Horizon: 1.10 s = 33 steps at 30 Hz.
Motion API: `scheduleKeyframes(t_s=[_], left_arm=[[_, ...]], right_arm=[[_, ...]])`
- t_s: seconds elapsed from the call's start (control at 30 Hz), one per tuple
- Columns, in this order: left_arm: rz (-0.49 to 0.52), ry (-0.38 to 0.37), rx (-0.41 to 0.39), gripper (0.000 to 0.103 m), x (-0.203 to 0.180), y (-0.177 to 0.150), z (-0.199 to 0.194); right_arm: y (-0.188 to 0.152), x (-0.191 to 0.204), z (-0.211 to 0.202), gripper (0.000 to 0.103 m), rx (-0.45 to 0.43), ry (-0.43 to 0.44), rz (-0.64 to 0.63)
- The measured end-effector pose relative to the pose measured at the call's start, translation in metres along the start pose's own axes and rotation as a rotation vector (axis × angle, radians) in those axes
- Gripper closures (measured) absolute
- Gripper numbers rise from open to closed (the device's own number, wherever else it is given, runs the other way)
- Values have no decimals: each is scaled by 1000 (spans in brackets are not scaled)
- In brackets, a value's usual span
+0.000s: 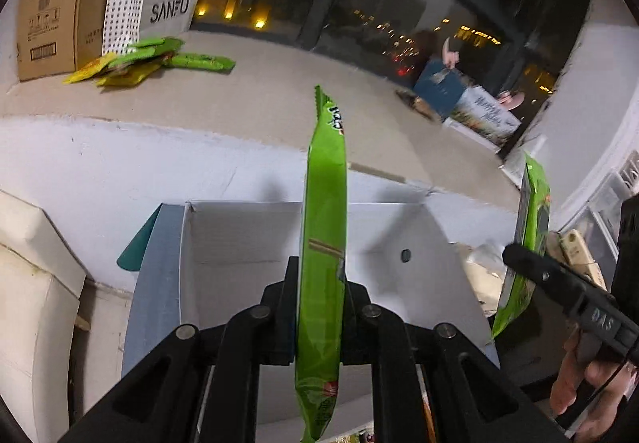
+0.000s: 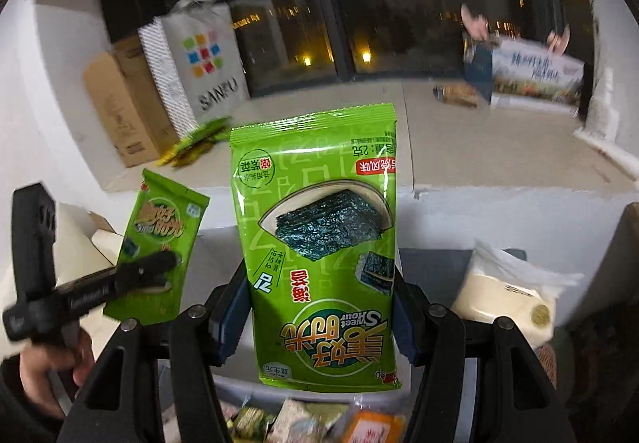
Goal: Organize snacks
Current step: 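Carry both green seaweed packs into the white box and release them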
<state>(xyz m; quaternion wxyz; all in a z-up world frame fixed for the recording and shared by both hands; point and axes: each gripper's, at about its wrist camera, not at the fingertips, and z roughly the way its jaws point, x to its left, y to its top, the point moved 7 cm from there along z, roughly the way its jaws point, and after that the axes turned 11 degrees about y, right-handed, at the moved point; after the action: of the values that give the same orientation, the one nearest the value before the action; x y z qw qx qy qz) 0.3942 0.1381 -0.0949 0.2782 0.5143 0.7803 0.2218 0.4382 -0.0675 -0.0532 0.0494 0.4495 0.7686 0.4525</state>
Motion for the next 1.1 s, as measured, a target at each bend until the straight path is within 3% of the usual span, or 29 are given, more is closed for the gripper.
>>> scheduleKeyframes(t_s=[0.07,0.13,0.2,0.23,0.27,0.43,0.57,0.7,0.9,1.1], left_arm=[[-5,0,21,88,0,1,8],[-8,-23,81,72,-1,-3,19],[10,5,115,15,-1,-7,27],[18,27,96,3,0,-7,26],[34,49,64,0,-1,-7,22],[96,61,13,0,-12,-12,-2],[125,17,-80,0,-20,-9,-37],[212,-16,-176,0,-35,-22,-93],[307,-78,-262,0,-41,-78,-173],[315,-162,-415,0,-27,-158,-240]], right_arm=[[9,-11,16,38,25,-7,23],[15,-18,23,35,25,-10,29],[16,-24,32,28,42,4,58],[14,-26,37,14,62,24,81],[14,-28,39,0,65,28,103],[19,-27,21,0,-83,51,100],[16,-21,6,0,-86,105,127],[12,-4,-15,0,-82,128,57],[-16,37,-75,0,-155,184,-58],[-81,85,-174,0,-378,213,-195]])
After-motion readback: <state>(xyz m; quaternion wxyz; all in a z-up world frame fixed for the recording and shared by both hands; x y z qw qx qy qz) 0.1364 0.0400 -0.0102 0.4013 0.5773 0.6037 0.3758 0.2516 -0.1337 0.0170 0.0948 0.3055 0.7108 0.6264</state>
